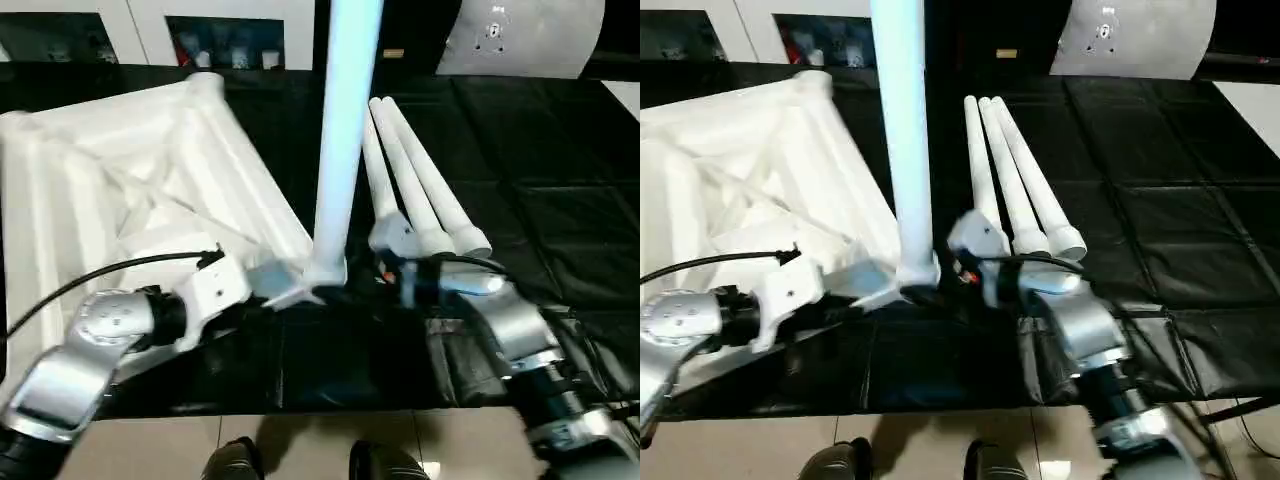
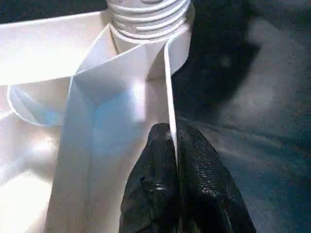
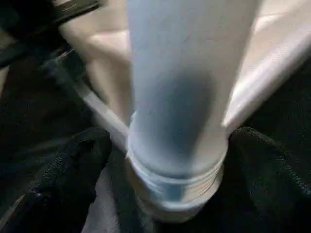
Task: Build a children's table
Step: Rotate leg to tighten
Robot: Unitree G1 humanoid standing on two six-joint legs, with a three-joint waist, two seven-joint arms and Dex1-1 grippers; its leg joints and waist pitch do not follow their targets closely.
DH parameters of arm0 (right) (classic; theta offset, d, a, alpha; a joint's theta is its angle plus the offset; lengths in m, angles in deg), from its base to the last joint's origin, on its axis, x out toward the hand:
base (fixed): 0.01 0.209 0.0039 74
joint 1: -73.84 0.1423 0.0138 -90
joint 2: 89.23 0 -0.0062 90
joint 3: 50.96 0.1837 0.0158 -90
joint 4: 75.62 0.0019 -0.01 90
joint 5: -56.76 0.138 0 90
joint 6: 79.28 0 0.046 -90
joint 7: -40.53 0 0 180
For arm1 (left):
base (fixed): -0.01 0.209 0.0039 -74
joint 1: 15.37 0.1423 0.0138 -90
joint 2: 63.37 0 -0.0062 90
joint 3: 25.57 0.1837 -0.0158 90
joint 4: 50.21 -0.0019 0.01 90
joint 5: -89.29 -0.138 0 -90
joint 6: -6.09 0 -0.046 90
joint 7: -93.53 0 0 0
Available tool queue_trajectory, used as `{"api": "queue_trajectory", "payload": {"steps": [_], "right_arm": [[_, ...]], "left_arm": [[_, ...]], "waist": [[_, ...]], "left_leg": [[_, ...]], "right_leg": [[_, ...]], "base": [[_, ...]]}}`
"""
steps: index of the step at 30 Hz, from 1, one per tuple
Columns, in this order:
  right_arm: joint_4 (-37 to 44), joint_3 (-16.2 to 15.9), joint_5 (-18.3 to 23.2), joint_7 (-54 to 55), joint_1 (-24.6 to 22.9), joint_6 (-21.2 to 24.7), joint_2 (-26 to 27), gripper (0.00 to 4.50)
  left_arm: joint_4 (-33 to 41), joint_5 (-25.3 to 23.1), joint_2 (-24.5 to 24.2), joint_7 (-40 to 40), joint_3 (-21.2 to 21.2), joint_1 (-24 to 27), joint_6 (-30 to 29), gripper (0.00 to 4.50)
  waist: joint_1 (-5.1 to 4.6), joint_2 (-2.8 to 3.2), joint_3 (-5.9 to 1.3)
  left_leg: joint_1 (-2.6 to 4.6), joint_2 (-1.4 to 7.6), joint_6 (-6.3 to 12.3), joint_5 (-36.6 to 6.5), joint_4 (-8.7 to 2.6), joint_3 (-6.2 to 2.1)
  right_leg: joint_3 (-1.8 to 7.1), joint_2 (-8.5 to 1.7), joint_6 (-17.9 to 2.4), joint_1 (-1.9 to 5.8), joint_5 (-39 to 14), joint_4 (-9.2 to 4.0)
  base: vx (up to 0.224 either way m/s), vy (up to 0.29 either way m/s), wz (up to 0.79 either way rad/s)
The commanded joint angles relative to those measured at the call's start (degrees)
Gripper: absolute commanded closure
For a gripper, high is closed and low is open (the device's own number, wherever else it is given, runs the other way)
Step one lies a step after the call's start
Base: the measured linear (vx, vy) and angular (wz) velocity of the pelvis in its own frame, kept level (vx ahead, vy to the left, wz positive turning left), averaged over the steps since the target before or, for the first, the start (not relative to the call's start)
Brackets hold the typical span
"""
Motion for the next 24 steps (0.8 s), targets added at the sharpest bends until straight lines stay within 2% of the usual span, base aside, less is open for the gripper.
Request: {"api": "queue_trajectory", "payload": {"steps": [1,6,9,10,14,16,24], "right_arm": [[0.5,-0.9,0.3,-3.1,1.2,-0.9,-0.6,0.27],[-1.5,-1.1,1.6,-6.3,2.6,-0.8,-1.1,0.79],[-2.0,-1.4,2.0,-7.4,2.8,-1.0,-1.3,0.93],[-2.0,-1.4,2.1,-7.6,2.8,-1.0,-1.4,1.14],[-2.7,-1.4,1.8,-8.5,2.9,-1.1,-0.8,1.30],[-2.8,-1.6,1.9,-8.7,2.8,-1.0,-0.6,1.58],[-2.8,-1.9,2.8,-9.2,2.0,-0.6,0.0,1.85]], "left_arm": [[-0.2,0.3,-1.5,-5.1,2.5,0.2,1.5,4.50],[-1.6,1.1,-3.3,-8.3,3.2,-0.4,4.2,4.50],[-2.1,1.4,-3.7,-9.0,3.4,-0.7,4.7,4.50],[-2.1,1.4,-3.7,-9.1,3.4,-0.7,4.6,4.50],[-2.7,1.6,-3.8,-9.8,3.3,-0.9,5.1,4.50],[-3.0,1.8,-3.9,-9.9,3.4,-1.0,5.2,4.50],[-3.0,2.3,-3.8,-9.7,3.2,-0.7,5.1,4.50]], "waist": [[-0.23,0.54,-3.66],[-0.33,0.60,-3.72],[-0.22,0.47,-3.70],[-0.21,0.43,-3.67],[-0.21,0.29,-3.68],[-0.21,0.31,-3.72],[-0.27,0.41,-3.66]], "left_leg": [[1.62,1.45,2.64,-11.5,-3.23,-0.30],[1.73,1.49,2.63,-11.4,-3.21,-0.28],[1.70,1.54,2.82,-10.6,-3.17,-0.23],[1.68,1.53,2.81,-10.6,-3.17,-0.22],[1.65,1.52,2.77,-10.6,-3.15,-0.22],[1.63,1.52,2.79,-10.3,-3.13,-0.22],[1.68,1.54,2.77,-10.3,-3.15,-0.23]], "right_leg": [[1.40,-2.51,-12.6,2.67,-6.0,-3.52],[1.40,-2.52,-13.2,2.68,-6.3,-3.46],[1.40,-2.50,-13.5,2.73,-5.1,-3.32],[1.40,-2.52,-13.5,2.73,-5.0,-3.32],[1.41,-2.56,-13.5,2.78,-5.8,-3.33],[1.41,-2.55,-13.5,2.79,-5.5,-3.29],[1.39,-2.54,-13.6,2.73,-5.6,-3.28]], "base": [[0.000,0.000,0.00],[0.000,0.000,0.00],[0.000,0.000,0.00],[0.000,0.000,0.00],[0.000,0.000,0.00],[0.000,0.000,0.00],[0.000,0.000,0.00]]}}
